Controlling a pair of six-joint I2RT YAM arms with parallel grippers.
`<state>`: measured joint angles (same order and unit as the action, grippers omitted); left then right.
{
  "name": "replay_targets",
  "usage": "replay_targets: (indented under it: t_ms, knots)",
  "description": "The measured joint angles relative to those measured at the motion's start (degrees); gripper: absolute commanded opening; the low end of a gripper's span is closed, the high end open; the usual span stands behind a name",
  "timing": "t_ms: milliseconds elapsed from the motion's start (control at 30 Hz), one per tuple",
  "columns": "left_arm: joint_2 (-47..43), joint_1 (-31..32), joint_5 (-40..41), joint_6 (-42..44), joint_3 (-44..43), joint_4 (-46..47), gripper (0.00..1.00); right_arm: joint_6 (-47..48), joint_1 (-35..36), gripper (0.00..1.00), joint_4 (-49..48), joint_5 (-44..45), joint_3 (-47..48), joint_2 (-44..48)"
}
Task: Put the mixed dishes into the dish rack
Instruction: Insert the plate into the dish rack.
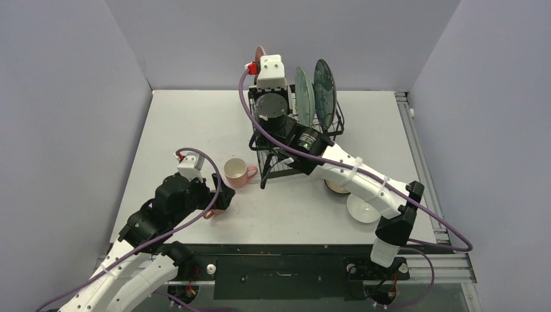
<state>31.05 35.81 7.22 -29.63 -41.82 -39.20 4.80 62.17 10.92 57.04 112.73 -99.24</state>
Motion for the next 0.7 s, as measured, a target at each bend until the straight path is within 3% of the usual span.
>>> replay_targets:
  t_ms: [700]
  knots:
    - [0.0,-1.1,-0.9,0.3,0.0,0.0,0.96,0.6,-4.5,0.00,0.3,-1.9,1.4,-3.8]
